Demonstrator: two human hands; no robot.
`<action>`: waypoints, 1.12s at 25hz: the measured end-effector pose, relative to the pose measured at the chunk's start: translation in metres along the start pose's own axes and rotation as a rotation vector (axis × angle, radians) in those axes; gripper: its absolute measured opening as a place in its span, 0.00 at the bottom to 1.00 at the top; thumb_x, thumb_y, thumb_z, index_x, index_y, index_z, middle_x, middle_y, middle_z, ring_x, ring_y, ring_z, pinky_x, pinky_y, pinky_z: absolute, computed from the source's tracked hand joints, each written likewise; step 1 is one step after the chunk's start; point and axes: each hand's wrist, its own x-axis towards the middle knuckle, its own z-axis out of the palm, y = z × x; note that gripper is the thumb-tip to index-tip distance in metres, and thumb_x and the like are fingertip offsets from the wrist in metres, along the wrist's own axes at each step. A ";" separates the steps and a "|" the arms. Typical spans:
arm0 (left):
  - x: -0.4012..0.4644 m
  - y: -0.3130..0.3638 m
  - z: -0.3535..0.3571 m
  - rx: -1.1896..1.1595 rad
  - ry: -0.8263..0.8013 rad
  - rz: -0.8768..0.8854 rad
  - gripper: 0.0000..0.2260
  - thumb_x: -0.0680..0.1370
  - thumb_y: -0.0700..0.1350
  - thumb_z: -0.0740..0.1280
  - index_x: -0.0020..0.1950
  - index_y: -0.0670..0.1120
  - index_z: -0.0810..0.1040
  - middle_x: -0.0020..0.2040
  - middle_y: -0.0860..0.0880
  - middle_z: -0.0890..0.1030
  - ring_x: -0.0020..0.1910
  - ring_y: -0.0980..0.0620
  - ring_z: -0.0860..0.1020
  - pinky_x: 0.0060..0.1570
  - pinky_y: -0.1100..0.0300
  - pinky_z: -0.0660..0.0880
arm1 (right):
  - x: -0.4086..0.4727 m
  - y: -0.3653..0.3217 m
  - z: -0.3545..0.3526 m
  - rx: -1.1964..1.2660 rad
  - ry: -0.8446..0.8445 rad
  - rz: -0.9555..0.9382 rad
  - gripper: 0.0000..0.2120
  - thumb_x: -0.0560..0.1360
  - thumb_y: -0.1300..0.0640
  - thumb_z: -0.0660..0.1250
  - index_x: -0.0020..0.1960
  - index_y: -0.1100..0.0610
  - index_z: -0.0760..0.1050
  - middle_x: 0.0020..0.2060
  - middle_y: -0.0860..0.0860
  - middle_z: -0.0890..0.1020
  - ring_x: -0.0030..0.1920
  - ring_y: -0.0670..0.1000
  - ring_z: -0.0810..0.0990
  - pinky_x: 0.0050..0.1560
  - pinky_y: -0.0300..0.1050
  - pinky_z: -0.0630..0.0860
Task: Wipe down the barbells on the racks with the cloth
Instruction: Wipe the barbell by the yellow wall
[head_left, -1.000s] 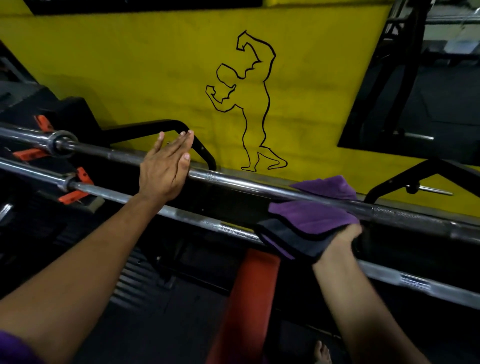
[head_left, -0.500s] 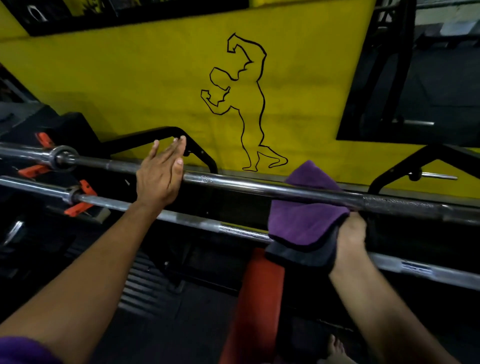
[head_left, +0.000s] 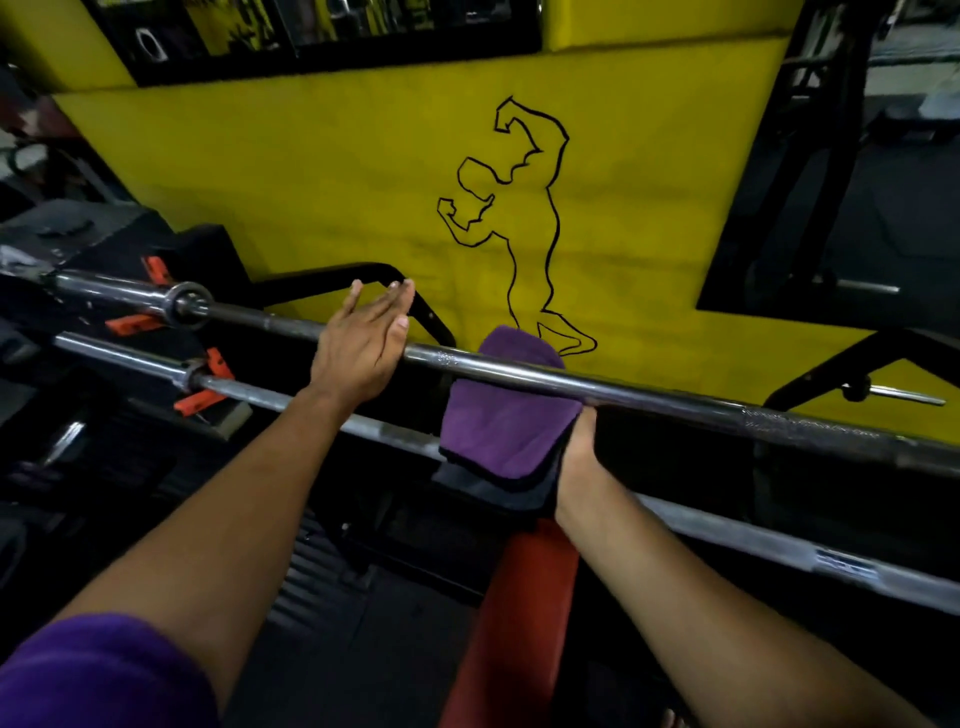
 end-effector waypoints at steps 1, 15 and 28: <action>0.000 0.002 -0.003 0.027 -0.026 -0.006 0.30 0.85 0.57 0.37 0.83 0.44 0.55 0.80 0.44 0.64 0.80 0.50 0.61 0.80 0.45 0.43 | -0.005 -0.003 -0.004 -0.081 -0.045 0.004 0.20 0.85 0.45 0.51 0.66 0.55 0.74 0.60 0.53 0.80 0.63 0.58 0.77 0.59 0.47 0.72; -0.260 0.362 -0.005 -1.792 -0.069 -1.190 0.24 0.75 0.52 0.75 0.66 0.41 0.79 0.64 0.38 0.81 0.62 0.40 0.80 0.67 0.43 0.74 | -0.068 -0.019 -0.191 -0.900 -0.364 0.076 0.16 0.78 0.48 0.67 0.54 0.60 0.83 0.49 0.57 0.87 0.52 0.57 0.85 0.61 0.54 0.77; -0.510 0.552 -0.104 -1.216 0.322 -1.606 0.17 0.81 0.47 0.70 0.70 0.46 0.77 0.67 0.51 0.81 0.65 0.56 0.77 0.68 0.59 0.72 | -0.188 0.069 -0.331 -1.593 -1.250 0.107 0.06 0.74 0.52 0.73 0.48 0.52 0.85 0.47 0.48 0.88 0.49 0.46 0.85 0.50 0.34 0.77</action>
